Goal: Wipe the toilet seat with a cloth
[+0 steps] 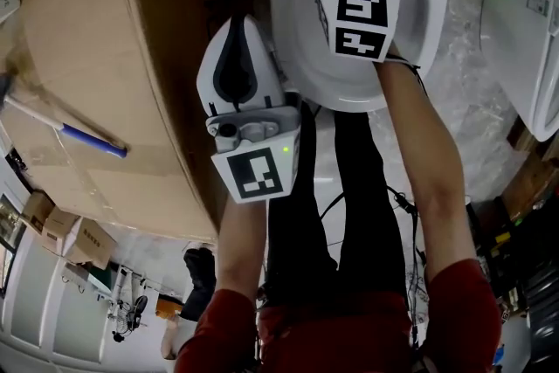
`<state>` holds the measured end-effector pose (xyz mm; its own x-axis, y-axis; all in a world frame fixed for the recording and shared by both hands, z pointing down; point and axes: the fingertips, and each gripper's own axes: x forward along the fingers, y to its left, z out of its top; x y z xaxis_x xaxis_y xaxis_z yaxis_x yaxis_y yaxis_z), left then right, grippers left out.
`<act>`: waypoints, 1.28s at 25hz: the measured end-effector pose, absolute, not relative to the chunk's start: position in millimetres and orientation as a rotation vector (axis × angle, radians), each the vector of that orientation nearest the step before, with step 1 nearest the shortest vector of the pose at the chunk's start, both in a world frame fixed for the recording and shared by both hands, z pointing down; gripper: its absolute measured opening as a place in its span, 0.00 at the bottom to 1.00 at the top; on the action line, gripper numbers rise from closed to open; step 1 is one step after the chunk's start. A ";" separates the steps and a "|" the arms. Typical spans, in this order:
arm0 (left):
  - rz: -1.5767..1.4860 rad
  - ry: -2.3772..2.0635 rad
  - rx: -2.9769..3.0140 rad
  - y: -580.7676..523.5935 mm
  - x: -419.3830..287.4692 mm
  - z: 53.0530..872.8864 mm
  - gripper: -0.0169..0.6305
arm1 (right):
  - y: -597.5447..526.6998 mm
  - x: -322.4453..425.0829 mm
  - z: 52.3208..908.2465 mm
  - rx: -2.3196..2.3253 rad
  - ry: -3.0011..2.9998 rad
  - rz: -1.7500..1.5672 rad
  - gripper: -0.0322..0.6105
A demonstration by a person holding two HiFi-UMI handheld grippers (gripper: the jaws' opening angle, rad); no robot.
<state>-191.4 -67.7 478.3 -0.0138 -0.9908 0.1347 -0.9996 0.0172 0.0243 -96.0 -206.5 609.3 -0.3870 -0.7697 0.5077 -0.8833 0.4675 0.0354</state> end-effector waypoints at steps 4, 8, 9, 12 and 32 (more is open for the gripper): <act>0.095 -2.185 2.095 -60.5 -201.6 471.6 0.05 | -208.4 -115.7 604.5 1.349 -2.275 0.351 0.19; 0.080 -2.189 2.082 -52.5 -207.7 465.2 0.05 | -208.4 -130.6 597.8 1.342 -2.290 0.442 0.19; 0.079 -2.189 2.080 -50.3 -209.2 463.9 0.05 | -208.4 -134.2 596.1 1.346 -2.297 0.498 0.19; 0.078 -2.199 2.071 -43.9 -213.8 457.5 0.05 | -210.1 -143.1 589.7 1.366 -2.313 0.694 0.19; 0.072 -2.298 2.069 -35.0 -232.4 366.1 0.05 | -208.7 -162.9 527.8 1.445 -2.326 1.698 0.19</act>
